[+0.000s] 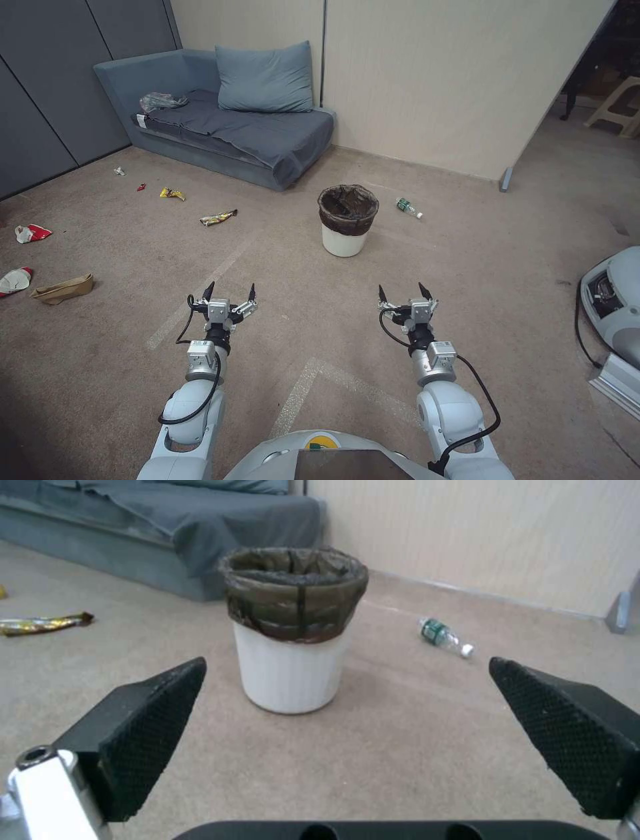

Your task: Pick up the trash bin, then pick up the garbage from the floor and place it into the trash bin.

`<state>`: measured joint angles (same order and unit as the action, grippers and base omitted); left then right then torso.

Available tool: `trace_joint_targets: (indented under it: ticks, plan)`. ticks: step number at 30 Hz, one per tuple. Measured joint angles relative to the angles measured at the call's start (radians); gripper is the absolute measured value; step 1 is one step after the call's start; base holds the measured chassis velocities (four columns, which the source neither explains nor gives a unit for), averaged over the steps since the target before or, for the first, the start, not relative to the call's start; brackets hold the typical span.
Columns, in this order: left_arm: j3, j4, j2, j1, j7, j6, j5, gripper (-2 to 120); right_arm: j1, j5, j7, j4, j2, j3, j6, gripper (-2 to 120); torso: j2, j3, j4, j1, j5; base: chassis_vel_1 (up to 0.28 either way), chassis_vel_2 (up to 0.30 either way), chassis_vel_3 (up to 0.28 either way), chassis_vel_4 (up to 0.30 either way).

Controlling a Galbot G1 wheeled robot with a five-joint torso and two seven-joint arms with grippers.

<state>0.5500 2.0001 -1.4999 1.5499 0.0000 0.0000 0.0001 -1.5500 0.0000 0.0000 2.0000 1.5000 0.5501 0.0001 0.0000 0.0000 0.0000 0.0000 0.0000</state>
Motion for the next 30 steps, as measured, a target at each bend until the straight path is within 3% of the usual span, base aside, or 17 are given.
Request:
trace_joint_targets:
  ticks: [30]
  plan:
    - [-0.002, 0.011, 0.000, 0.007, -0.006, 0.008, 0.002, 100, -0.030, -0.013, 0.005, 0.035, 0.007, -0.007, 0.000, 100, 0.000, 0.000, 0.0003, 0.000, 0.0000, 0.000, 0.000, 0.000, 0.000]
